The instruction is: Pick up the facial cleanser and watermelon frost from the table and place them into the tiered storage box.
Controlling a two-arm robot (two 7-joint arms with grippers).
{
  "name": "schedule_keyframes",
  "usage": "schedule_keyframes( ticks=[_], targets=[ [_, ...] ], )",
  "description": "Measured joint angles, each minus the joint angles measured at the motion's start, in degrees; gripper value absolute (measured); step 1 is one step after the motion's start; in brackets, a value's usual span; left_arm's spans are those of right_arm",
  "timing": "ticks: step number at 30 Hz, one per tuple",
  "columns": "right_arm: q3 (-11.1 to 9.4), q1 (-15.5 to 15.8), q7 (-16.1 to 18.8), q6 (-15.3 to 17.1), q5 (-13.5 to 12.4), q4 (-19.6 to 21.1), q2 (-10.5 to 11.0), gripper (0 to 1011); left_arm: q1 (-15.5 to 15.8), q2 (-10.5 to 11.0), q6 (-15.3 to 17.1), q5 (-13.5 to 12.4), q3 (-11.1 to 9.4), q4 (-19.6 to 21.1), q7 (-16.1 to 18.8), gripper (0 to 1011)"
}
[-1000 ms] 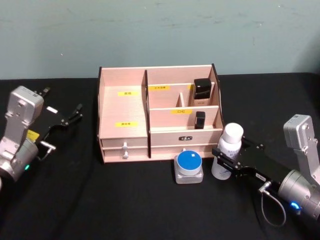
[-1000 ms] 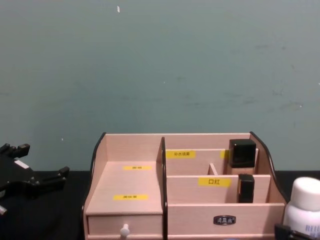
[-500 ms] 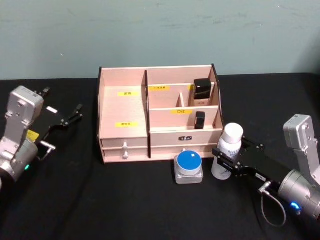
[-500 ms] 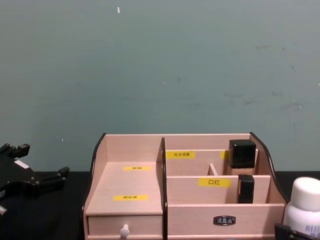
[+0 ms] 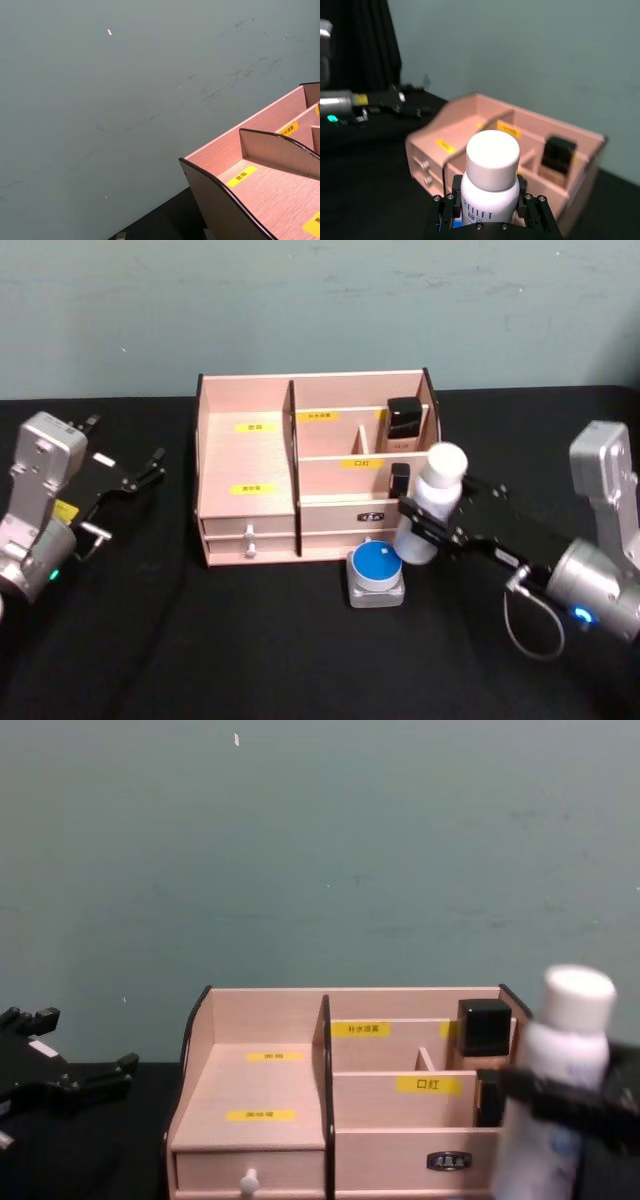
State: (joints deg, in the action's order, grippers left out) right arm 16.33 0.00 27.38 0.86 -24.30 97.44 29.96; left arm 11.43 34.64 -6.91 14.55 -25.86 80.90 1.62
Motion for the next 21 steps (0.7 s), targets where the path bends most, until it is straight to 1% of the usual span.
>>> schedule_keyframes(
  ticks=[3, 4, 6, 7, 10, 12, 13, 18, 21],
  targets=[
    [0.6, -1.3, 0.2, 0.7, -0.3, 0.9, 0.0, 595, 0.0, 0.0, 0.0, 0.0, 0.0, 0.0, 0.0, 1001],
    [1.2, -2.5, 0.3, 1.3, -0.4, 1.5, -0.1, 595, 0.0, 0.0, 0.0, 0.0, 0.0, 0.0, 0.0, 1001],
    [1.8, -3.8, 0.3, 1.8, -0.4, 1.9, -0.2, 595, 0.0, 0.0, 0.0, 0.0, 0.0, 0.0, 0.0, 1001],
    [2.5, -5.0, 0.3, 2.4, -0.4, 2.0, -0.4, 596, 0.0, 0.0, 0.0, 0.0, 0.0, 0.0, 0.0, 1001],
    [3.4, -6.9, 0.3, 3.3, -0.4, 2.0, -0.9, 595, 0.0, 0.0, 0.0, 0.0, 0.0, 0.0, 0.0, 1001],
    [4.4, -9.3, 0.2, 4.2, -0.8, 1.2, -1.8, 595, 0.0, 0.0, 0.0, 0.0, 0.0, 0.0, 0.0, 1001],
    [4.4, -9.3, 0.2, 4.2, -0.8, 1.2, -1.8, 595, 0.0, 0.0, 0.0, 0.0, 0.0, 0.0, 0.0, 1001],
    [5.8, -12.9, -0.2, 4.9, -1.6, -1.2, -3.3, 595, 0.0, 0.0, 0.0, 0.0, 0.0, 0.0, 0.0, 1001],
    [6.8, -14.9, -0.6, 4.9, -1.6, -3.0, -4.3, 595, 0.0, 0.0, 0.0, 0.0, 0.0, 0.0, 0.0, 1001]
  ],
)
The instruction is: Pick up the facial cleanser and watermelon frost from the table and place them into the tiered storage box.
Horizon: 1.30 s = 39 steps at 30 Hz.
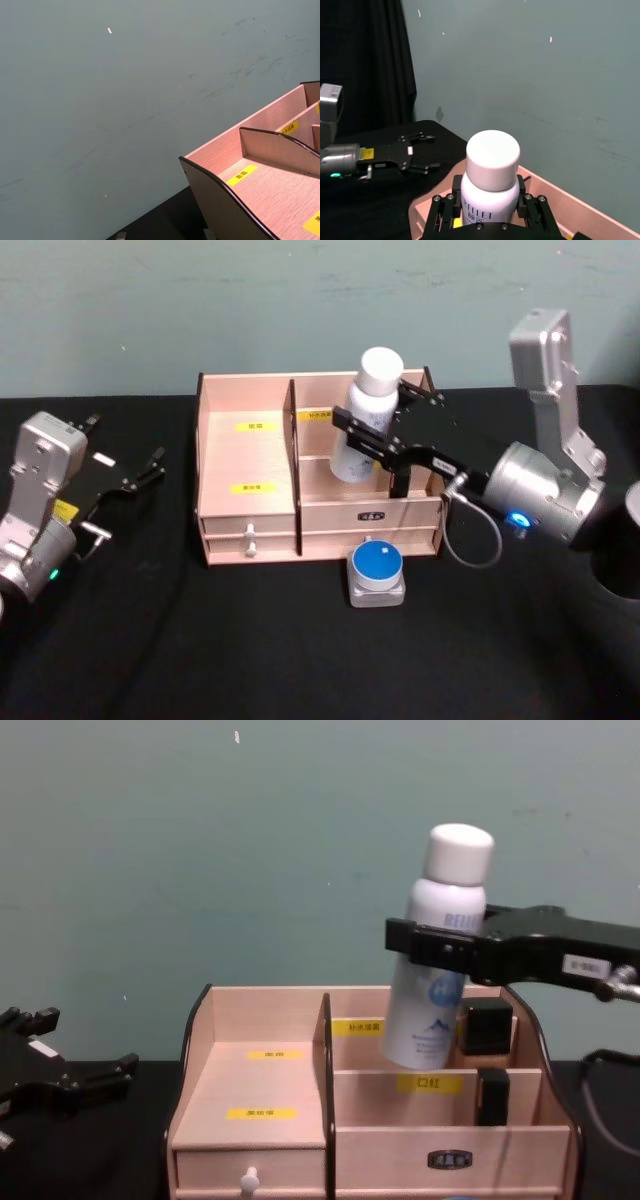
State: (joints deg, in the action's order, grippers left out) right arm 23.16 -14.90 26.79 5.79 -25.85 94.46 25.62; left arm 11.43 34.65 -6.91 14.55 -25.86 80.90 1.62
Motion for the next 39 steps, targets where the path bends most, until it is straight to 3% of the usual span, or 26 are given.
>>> schedule_keyframes(
  ticks=[15, 39],
  targets=[
    [2.8, -6.8, -2.0, -0.6, 3.3, -9.2, -4.0, 595, 0.0, 0.0, 0.0, 0.0, 0.0, 0.0, 0.0, 1001],
    [3.0, -10.4, -2.7, -1.2, 7.0, -15.9, -7.2, 595, 0.0, 0.0, 0.0, 0.0, 0.0, 0.0, 0.0, 1001]
  ],
)
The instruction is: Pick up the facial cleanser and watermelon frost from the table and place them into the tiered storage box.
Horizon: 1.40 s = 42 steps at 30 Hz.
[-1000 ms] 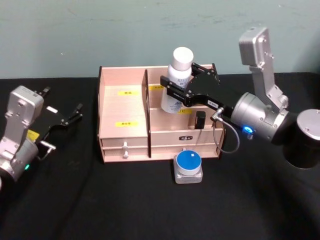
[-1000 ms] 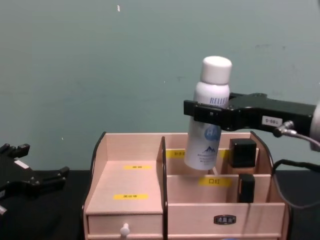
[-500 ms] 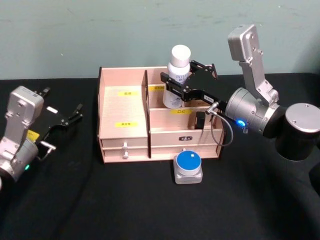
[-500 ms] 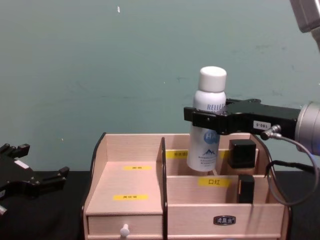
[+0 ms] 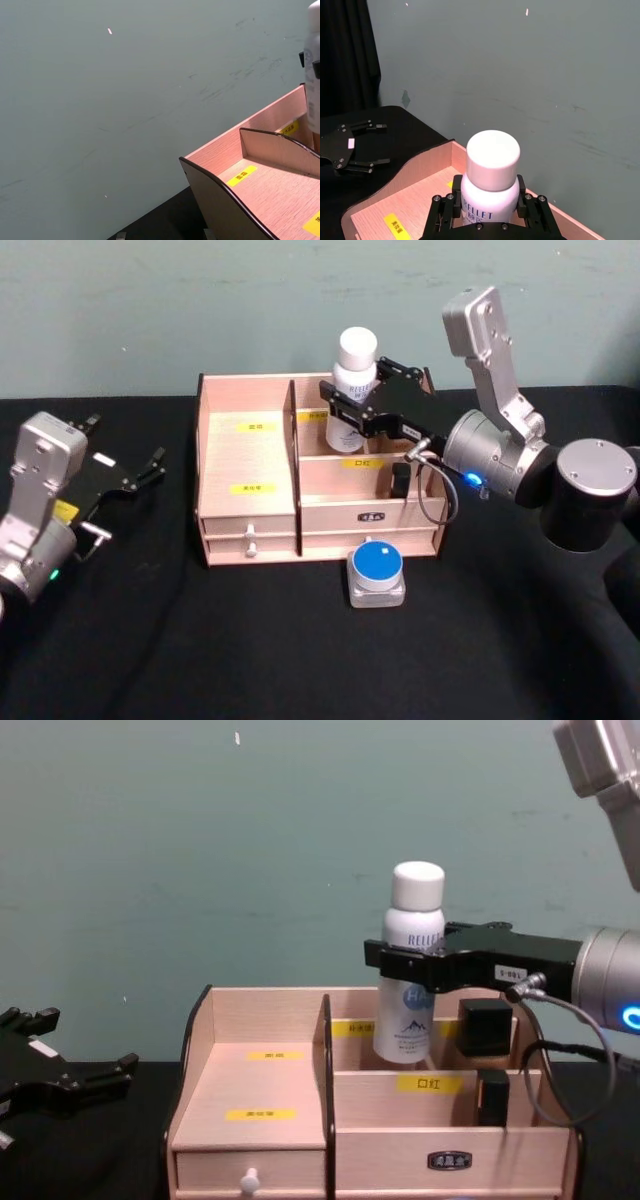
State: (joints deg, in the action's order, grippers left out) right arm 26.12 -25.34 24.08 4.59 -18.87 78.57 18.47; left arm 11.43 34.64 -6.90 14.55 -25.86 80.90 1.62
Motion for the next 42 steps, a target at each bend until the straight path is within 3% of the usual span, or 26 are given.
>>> schedule_keyframes(
  ticks=[21, 42],
  targets=[
    [0.5, -2.0, 0.2, 0.8, 2.3, -3.5, -2.2, 595, 0.0, 0.0, 0.0, 0.0, 0.0, 0.0, 0.0, 1001],
    [0.5, -2.8, 0.6, 2.3, 2.7, -6.9, -3.5, 595, 0.0, 0.0, 0.0, 0.0, 0.0, 0.0, 0.0, 1001]
  ],
)
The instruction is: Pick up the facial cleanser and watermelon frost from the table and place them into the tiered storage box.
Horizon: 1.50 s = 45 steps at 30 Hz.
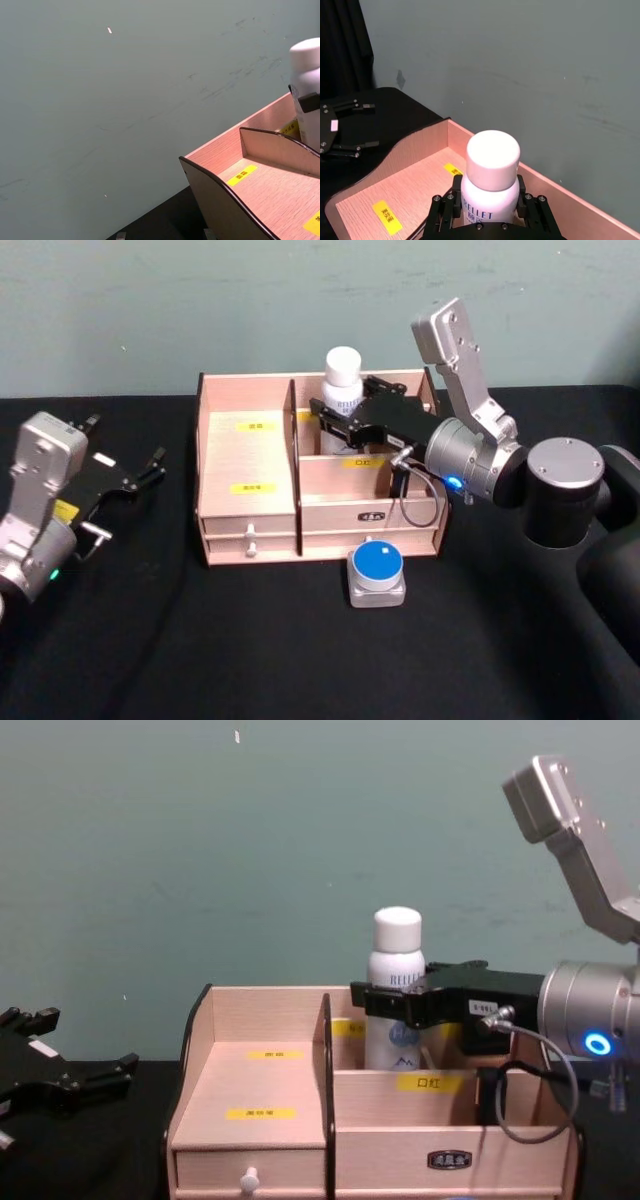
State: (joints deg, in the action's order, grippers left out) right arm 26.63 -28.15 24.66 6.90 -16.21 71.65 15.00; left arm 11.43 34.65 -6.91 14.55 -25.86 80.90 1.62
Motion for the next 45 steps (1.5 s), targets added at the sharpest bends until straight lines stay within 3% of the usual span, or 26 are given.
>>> schedule_keyframes(
  ticks=[29, 40, 45],
  targets=[
    [1.2, -1.1, 0.3, 4.0, 1.1, -1.7, -0.2, 596, 0.0, 0.0, 0.0, 0.0, 0.0, 0.0, 0.0, 1001],
    [1.2, -1.1, 0.3, 3.9, 1.1, -1.7, -0.2, 596, 0.0, 0.0, 0.0, 0.0, 0.0, 0.0, 0.0, 1001],
    [1.2, -1.1, 0.4, 3.8, 1.1, -1.7, -0.2, 741, 0.0, 0.0, 0.0, 0.0, 0.0, 0.0, 0.0, 1001]
  ],
)
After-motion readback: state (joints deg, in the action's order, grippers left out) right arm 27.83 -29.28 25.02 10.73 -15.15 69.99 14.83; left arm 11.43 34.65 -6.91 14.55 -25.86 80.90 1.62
